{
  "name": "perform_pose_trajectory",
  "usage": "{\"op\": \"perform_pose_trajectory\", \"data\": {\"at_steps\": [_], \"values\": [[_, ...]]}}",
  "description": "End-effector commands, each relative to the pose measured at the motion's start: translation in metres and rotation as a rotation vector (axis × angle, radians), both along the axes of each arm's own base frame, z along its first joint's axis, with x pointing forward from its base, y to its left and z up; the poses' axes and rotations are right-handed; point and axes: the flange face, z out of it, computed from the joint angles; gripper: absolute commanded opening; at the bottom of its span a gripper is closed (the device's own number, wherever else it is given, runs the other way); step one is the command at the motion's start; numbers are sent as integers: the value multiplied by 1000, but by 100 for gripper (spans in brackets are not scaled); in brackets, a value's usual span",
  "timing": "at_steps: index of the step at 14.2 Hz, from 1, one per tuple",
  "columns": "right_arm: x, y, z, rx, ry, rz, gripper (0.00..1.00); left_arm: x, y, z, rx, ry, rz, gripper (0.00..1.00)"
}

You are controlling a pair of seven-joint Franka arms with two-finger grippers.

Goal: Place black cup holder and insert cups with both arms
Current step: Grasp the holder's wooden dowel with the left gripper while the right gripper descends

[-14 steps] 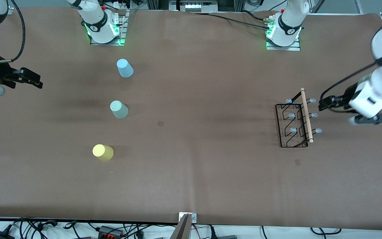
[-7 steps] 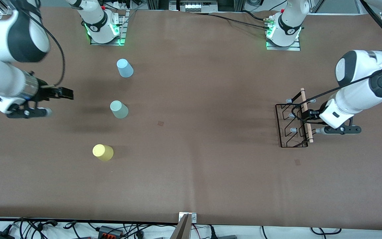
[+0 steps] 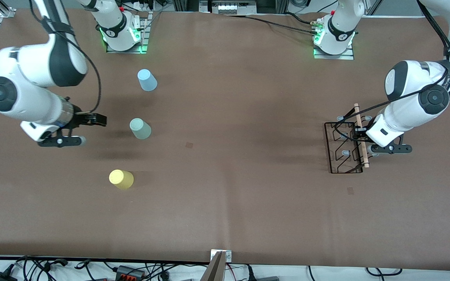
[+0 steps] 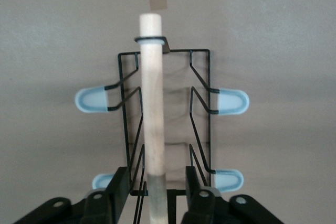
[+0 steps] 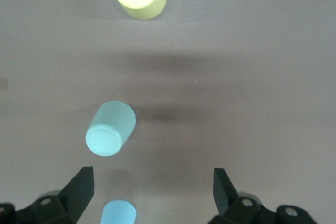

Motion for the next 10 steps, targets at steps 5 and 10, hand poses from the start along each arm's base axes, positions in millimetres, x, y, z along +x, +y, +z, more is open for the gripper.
{"op": "perform_pose_trajectory", "data": {"at_steps": [5,10], "values": [[-25,62,-69,-14,-25,-7,100,-10,3,4,20,-14,5,1],[-26,79,-95,-26,-16,-25,100,-10,-29,15,23,8,-5,1]]}}
